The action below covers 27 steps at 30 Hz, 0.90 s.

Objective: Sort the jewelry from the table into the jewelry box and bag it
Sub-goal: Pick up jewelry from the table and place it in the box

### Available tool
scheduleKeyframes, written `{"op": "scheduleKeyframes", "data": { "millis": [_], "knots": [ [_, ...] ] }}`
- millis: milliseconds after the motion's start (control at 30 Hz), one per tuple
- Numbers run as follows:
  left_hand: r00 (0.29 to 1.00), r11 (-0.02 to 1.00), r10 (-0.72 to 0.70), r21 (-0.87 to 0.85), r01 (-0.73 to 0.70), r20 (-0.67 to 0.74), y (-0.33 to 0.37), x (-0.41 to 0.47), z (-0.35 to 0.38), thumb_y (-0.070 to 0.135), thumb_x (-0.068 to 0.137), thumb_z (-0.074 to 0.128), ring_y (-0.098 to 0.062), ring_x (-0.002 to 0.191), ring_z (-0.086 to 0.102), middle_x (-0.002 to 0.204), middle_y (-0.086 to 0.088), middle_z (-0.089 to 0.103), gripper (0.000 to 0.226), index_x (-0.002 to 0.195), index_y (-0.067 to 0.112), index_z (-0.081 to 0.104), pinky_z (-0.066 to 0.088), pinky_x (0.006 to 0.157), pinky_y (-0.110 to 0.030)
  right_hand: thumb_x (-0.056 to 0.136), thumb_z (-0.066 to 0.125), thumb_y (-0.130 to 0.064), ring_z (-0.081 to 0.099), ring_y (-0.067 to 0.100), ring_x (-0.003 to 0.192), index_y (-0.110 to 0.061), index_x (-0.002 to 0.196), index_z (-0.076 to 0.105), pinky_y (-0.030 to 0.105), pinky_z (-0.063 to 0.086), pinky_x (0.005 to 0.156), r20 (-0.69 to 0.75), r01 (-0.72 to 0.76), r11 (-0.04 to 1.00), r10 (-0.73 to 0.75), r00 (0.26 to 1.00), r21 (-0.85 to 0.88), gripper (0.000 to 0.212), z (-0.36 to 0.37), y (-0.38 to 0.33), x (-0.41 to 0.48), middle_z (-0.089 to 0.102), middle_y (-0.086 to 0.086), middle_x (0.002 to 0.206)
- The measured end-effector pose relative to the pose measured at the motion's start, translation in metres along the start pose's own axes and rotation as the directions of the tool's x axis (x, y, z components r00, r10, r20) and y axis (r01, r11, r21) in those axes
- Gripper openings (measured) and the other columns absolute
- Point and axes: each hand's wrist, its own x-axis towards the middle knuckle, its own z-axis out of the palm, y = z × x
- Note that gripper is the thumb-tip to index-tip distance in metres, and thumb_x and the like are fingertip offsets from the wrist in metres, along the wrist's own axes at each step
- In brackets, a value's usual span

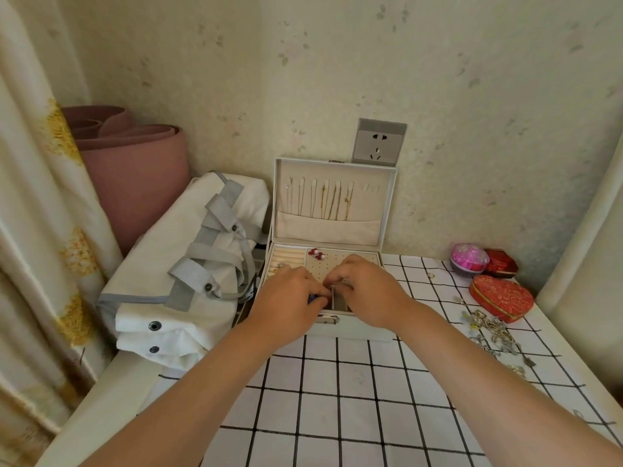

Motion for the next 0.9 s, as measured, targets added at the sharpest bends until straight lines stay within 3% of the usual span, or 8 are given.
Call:
{"op": "scheduleKeyframes", "data": {
  "millis": [100,233,400,533,767,900],
  "knots": [
    [0.999,0.999,0.028,-0.018,-0.027,0.021,-0.002,0.001,-0.001,0.029,0.097,0.055,-0.015,0.105,0.049,0.104,0.009,0.062,0.024,0.112,0.038,0.071,0.04,0.092,-0.029,0.094,0.061,-0.018,0.06,0.011,0.092,-0.033,0.097,0.073,0.037,0.053,0.084,-0.018,-0.006,1.0,0.006,1.0,0.024,0.02,-0.002,0.003,-0.002,0.059,-0.011,0.1],
    [0.995,0.995,-0.023,-0.103,0.014,-0.092,-0.005,0.002,-0.005,0.019,0.096,0.055,-0.01,0.104,0.052,0.105,0.012,0.065,0.023,0.107,0.031,0.071,0.046,0.091,-0.03,0.088,0.067,-0.028,0.061,0.007,0.087,-0.034,0.092,0.076,0.037,0.054,0.083,-0.005,0.002,0.998,-0.002,1.0,0.067,0.011,-0.005,0.002,-0.007,0.061,-0.014,0.094],
    [0.995,0.996,0.089,0.013,-0.088,-0.041,-0.006,-0.003,-0.001,0.029,0.091,0.063,-0.011,0.1,0.048,0.098,0.014,0.06,0.013,0.096,0.035,0.073,0.044,0.085,-0.031,0.088,0.068,-0.035,0.06,0.007,0.087,-0.034,0.09,0.076,0.039,0.053,0.081,0.03,0.023,0.999,-0.024,0.999,0.029,0.009,-0.006,-0.001,-0.011,0.062,-0.012,0.092],
    [0.994,0.993,0.102,0.067,-0.098,-0.048,-0.006,-0.003,-0.002,0.032,0.09,0.062,-0.011,0.099,0.048,0.099,0.014,0.061,0.013,0.095,0.037,0.073,0.044,0.084,-0.03,0.088,0.064,-0.032,0.059,0.008,0.086,-0.034,0.09,0.075,0.038,0.053,0.079,0.048,0.04,0.999,-0.039,0.998,-0.017,0.011,-0.008,-0.002,-0.013,0.059,-0.012,0.093],
    [0.989,0.992,0.115,0.052,-0.111,-0.089,0.01,-0.005,-0.001,0.032,0.089,0.062,-0.011,0.098,0.05,0.099,0.013,0.062,0.015,0.1,0.032,0.071,0.044,0.081,-0.027,0.092,0.064,-0.032,0.058,0.007,0.09,-0.036,0.103,0.07,0.029,0.05,0.08,-0.001,0.013,0.999,-0.013,1.0,-0.039,0.013,-0.023,0.005,-0.038,0.058,-0.014,0.101],
    [0.983,0.989,0.143,-0.014,-0.145,-0.115,0.044,-0.005,0.007,0.034,0.09,0.058,-0.009,0.096,0.049,0.097,0.015,0.06,0.017,0.104,0.033,0.068,0.046,0.08,-0.03,0.091,0.064,-0.031,0.058,-0.003,0.083,-0.039,0.097,0.07,0.023,0.047,0.077,-0.049,-0.063,0.998,0.064,0.997,0.024,0.012,-0.046,0.027,-0.066,0.064,-0.02,0.097]
  ]
}}
